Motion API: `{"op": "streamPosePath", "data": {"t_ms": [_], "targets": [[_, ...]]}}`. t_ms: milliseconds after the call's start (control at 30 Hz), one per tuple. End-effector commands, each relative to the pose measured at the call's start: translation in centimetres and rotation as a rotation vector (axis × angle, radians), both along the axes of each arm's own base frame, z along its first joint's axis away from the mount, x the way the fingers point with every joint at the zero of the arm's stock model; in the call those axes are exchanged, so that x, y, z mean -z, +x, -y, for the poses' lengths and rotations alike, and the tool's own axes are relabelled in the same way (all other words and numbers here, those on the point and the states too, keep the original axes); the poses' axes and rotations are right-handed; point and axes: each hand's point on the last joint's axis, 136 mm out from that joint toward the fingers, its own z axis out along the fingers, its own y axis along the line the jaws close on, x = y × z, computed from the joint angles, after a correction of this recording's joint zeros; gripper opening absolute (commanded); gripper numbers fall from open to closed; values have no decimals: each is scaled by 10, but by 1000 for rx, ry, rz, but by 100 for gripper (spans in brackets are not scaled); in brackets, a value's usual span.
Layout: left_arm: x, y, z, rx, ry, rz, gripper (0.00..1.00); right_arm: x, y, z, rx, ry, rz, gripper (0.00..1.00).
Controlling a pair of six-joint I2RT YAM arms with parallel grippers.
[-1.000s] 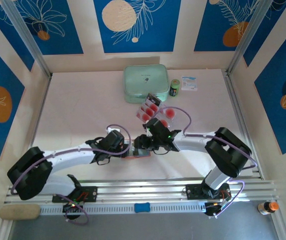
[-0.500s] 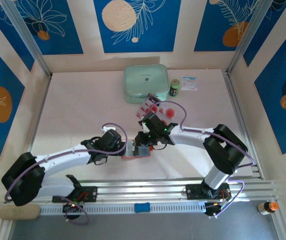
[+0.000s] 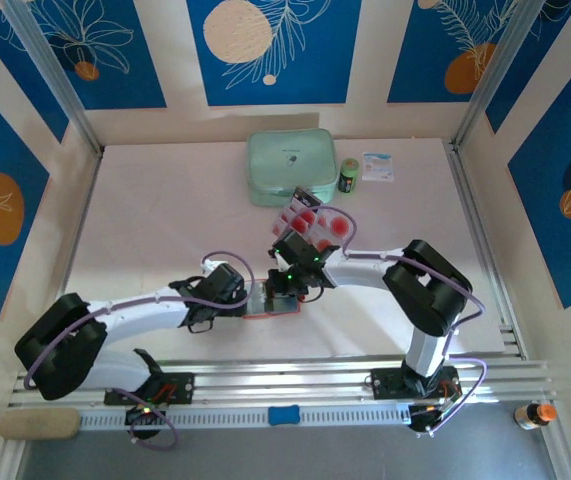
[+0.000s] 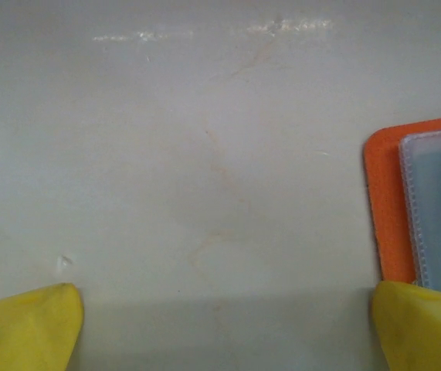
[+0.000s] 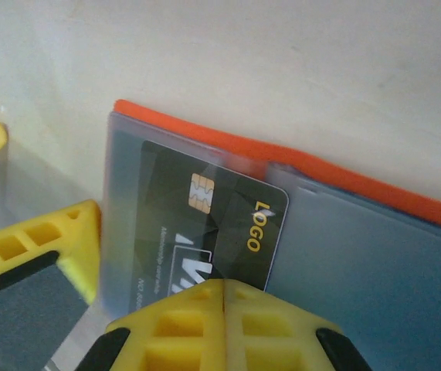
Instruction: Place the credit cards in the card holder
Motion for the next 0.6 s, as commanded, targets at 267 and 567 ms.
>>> {"op": "streamPosePath", "data": {"t_ms": [267, 567], "targets": [[10, -3, -3, -5, -4, -14, 96, 0, -13, -23, -59, 2, -37, 0], [-9, 1, -4, -10, -27, 32, 96, -29, -6, -7, -11, 15, 25, 0]]}}
